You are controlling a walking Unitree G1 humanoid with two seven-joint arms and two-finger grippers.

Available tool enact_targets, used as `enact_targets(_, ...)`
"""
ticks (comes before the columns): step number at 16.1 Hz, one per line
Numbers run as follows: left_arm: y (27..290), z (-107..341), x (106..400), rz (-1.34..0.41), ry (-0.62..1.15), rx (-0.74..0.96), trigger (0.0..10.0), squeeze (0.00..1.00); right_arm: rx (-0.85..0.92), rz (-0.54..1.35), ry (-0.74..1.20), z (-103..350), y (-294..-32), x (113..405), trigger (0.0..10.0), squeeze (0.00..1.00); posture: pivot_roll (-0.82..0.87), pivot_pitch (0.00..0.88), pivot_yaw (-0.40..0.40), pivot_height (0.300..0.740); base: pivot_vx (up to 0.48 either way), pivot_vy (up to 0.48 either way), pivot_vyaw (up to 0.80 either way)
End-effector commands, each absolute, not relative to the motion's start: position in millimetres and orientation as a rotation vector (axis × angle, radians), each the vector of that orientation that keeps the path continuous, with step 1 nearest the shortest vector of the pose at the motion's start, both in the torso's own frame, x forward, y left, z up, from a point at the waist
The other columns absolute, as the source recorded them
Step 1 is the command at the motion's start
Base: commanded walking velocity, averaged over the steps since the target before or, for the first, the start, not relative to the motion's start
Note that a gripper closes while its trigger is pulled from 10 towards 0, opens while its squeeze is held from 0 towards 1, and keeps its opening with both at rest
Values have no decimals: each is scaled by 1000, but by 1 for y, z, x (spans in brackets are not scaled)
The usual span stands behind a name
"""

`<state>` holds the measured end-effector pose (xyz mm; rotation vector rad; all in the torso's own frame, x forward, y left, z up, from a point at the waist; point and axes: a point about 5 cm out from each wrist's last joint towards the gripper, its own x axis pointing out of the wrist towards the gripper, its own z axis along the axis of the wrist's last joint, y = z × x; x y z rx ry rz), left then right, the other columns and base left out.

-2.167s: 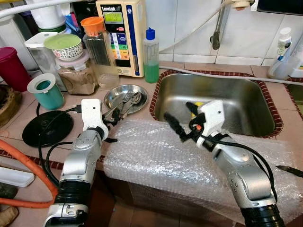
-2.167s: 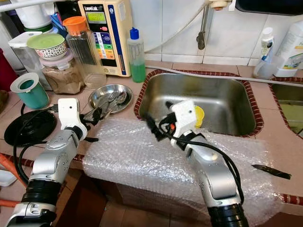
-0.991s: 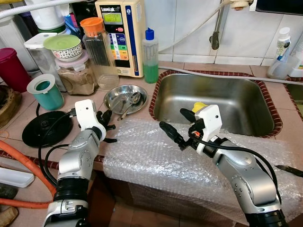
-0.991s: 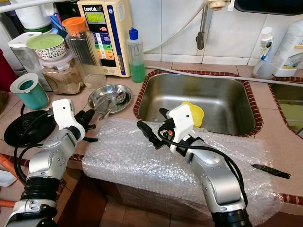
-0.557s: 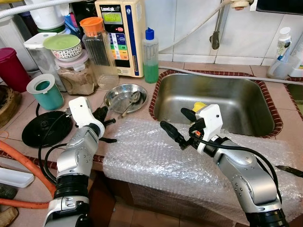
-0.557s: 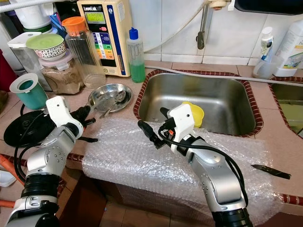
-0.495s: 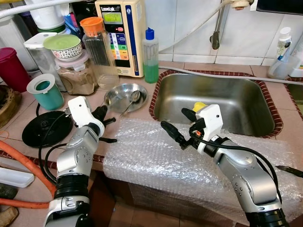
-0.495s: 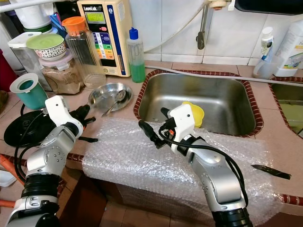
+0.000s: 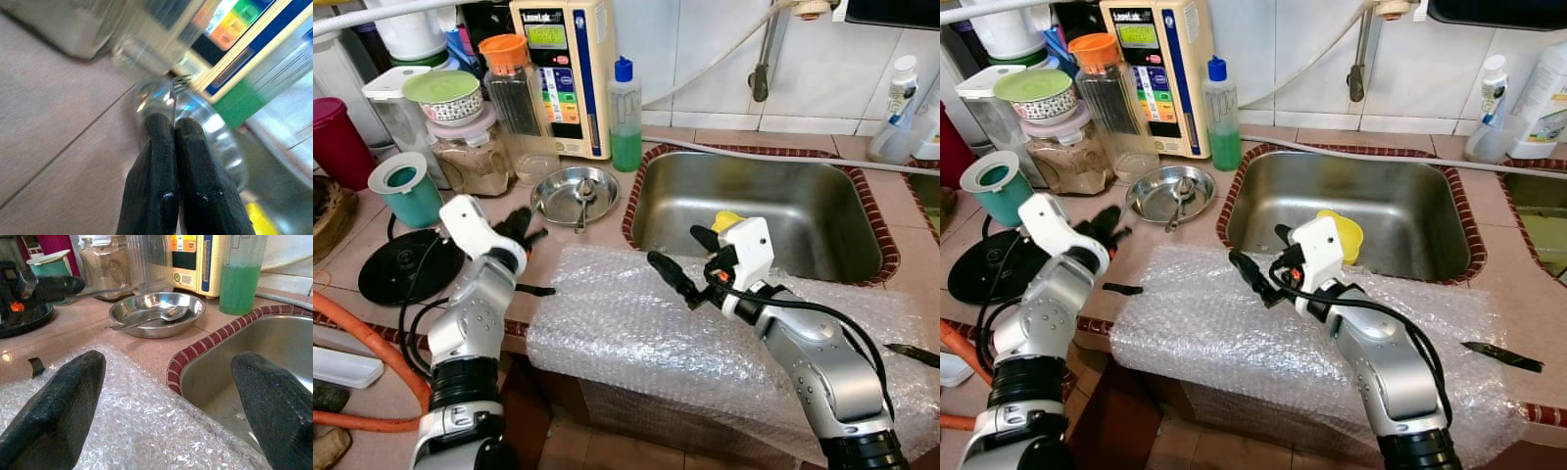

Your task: Kitchen organization

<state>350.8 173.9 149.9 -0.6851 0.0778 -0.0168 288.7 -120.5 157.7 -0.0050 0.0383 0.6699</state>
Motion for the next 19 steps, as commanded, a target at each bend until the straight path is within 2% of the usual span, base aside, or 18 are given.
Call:
enact_targets(1, 176, 164, 352, -35, 8, -709, 0, 0, -12, 658, 34, 159, -121, 292, 10000, 0, 39, 0, 108, 740, 0, 0, 0)
enact_targets(6, 151, 182, 348, -255, -35, -806, 0, 0, 142, 533, 16, 163, -121, 305, 10000, 0, 34, 0, 92, 740, 0, 0, 0)
enact_targets(10, 111, 186, 334, -486, 11, -868, 0, 0, 510, 480, 12, 174, -128, 320, 10000, 0, 25, 0, 82, 740, 0, 0, 0)
enact_targets(12, 96, 183, 326, -586, 60, -869, 0, 0, 652, 581, -15, 187, -122, 319, 10000, 0, 21, 0, 80, 740, 0, 0, 0)
enact_targets(14, 92, 184, 322, -634, 67, -854, 0, 0, 680, 657, -49, 198, -116, 313, 10000, 0, 15, 0, 77, 740, 0, 0, 0)
enact_targets(19, 81, 189, 314, -726, 83, -875, 0, 0, 724, 655, -1, 193, -115, 319, 10000, 0, 13, 0, 69, 740, 0, 0, 0)
